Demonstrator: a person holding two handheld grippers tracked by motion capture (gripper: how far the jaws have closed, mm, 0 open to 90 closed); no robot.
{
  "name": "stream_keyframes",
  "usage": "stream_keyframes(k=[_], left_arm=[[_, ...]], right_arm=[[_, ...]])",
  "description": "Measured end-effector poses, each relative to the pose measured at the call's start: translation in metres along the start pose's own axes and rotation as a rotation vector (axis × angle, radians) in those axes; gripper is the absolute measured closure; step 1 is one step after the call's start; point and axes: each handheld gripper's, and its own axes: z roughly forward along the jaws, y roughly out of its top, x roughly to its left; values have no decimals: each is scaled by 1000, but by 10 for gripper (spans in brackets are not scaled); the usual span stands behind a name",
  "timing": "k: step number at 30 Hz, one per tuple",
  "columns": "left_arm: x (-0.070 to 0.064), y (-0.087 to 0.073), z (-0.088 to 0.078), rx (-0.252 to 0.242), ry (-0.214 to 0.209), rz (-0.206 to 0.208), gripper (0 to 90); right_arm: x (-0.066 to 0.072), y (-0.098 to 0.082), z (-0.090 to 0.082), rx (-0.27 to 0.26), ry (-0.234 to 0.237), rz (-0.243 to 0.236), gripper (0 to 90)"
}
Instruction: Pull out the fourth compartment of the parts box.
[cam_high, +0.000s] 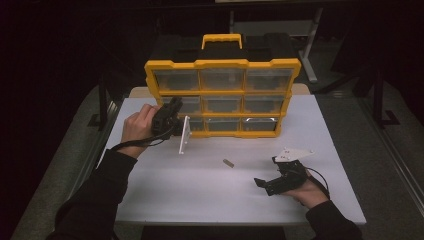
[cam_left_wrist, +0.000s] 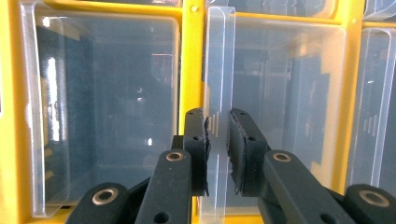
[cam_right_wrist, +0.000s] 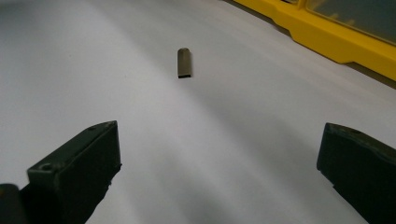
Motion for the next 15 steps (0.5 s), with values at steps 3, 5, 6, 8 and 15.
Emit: stream_keyframes(k=[3,5,6,8,15], left_arm=[[1,0,-2,-5,0,-2,782],[1,0,-3,-4,-1,-2,782],[1,1,-4,2,-2,2,782],[1,1,-6,0,-1,3,782],[0,2,-10,10,-4,13,782]], right_arm=[[0,0,0,-1,-1,-1,0],[0,0,0,-2,-1,-2,0],[0,0,0,-1,-1,-2,0],[0,0,0,-1,-1,-3,0],[0,0,0,-2,-1,1,0]])
